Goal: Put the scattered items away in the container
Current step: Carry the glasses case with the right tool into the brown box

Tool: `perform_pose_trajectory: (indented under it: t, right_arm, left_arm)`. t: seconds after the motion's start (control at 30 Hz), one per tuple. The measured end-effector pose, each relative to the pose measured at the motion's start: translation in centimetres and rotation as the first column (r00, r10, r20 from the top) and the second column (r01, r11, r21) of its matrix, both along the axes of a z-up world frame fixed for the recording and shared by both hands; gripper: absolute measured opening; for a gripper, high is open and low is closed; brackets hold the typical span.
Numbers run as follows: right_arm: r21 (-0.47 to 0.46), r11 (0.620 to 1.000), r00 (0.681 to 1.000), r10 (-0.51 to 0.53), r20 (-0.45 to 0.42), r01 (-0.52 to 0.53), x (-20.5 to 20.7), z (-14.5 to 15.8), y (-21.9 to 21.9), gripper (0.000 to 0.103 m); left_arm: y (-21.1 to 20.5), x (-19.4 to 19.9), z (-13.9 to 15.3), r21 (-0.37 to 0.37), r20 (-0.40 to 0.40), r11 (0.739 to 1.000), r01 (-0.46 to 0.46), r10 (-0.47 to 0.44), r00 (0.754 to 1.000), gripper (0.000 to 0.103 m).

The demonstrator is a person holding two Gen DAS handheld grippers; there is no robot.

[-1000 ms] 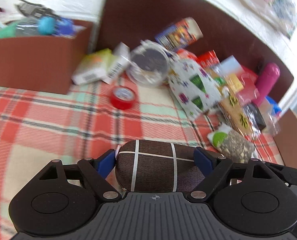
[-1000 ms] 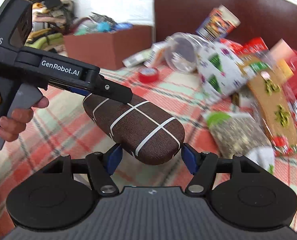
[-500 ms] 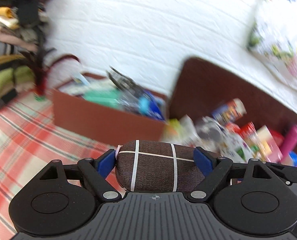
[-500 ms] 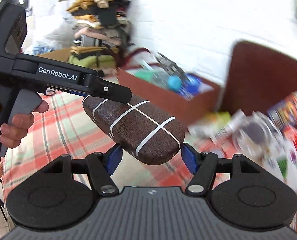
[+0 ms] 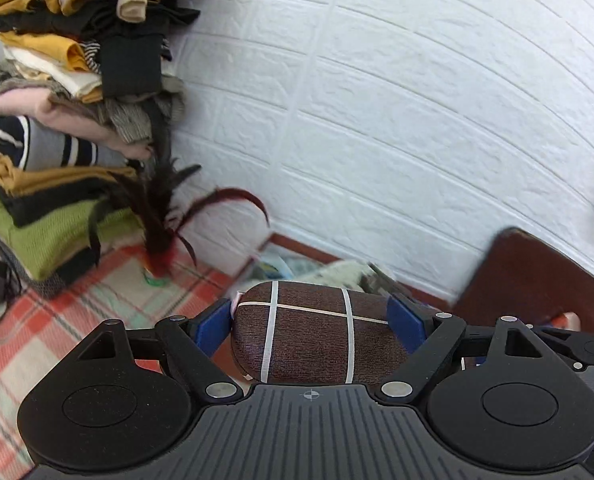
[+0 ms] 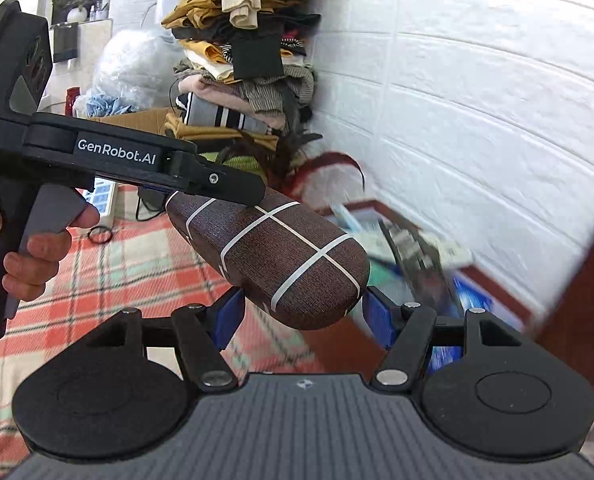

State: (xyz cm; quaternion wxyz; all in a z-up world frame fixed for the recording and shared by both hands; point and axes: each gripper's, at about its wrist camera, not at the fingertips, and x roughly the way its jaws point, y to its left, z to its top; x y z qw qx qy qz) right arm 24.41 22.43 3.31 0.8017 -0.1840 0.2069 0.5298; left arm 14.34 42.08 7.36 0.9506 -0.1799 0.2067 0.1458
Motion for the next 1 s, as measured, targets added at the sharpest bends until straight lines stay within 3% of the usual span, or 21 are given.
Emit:
perform_pose_trajectory:
  t: [0.23,0.33,0.53,0.67,0.87,1.0]
  right_arm:
    - [-0.017,1.000,0.997,0.018,-0.079,-0.020,6.7,-0.7,5.4,0.070]
    - [-0.030,1.000,0.996,0.002,-0.094,-0.005,8.5,-1.3,6.7,0.070]
    - [-0.095,0.995,0.995,-0.052,-0.085,0.044,10.7,-2.9,5.6,0.071]
    - [-0.058,0.991,0.985,-0.125,-0.116,0.119,11.9,-2.7,3.8,0.074]
    - [-0.040,0.992,0.990,-0.125,-0.062,0.123,11.3,-1.9,1.8,0.073]
    - [-0.024,0.992,0.991,-0.128,-0.043,0.127,10.9,-1.3,1.3,0.065]
  left_arm:
    - [5.5,5.3,-1.2,0.000,-0.030,1.000,-0.022,0.022,0.999,0.084]
    - [6.8,7.4,-2.2,-0.040,-0.042,0.999,-0.012,0.010,0.999,0.084]
    - [6.2,11.3,-5.0,-0.096,-0.080,0.995,0.038,-0.046,0.996,0.084]
    - [5.6,13.4,-6.1,-0.143,-0.088,0.988,0.056,-0.069,0.994,0.082]
    - [5.4,12.1,-5.4,-0.121,-0.076,0.992,0.034,-0.043,0.996,0.086]
    - [5.2,11.2,-4.8,-0.106,-0.065,0.994,0.020,-0.027,0.997,0.086]
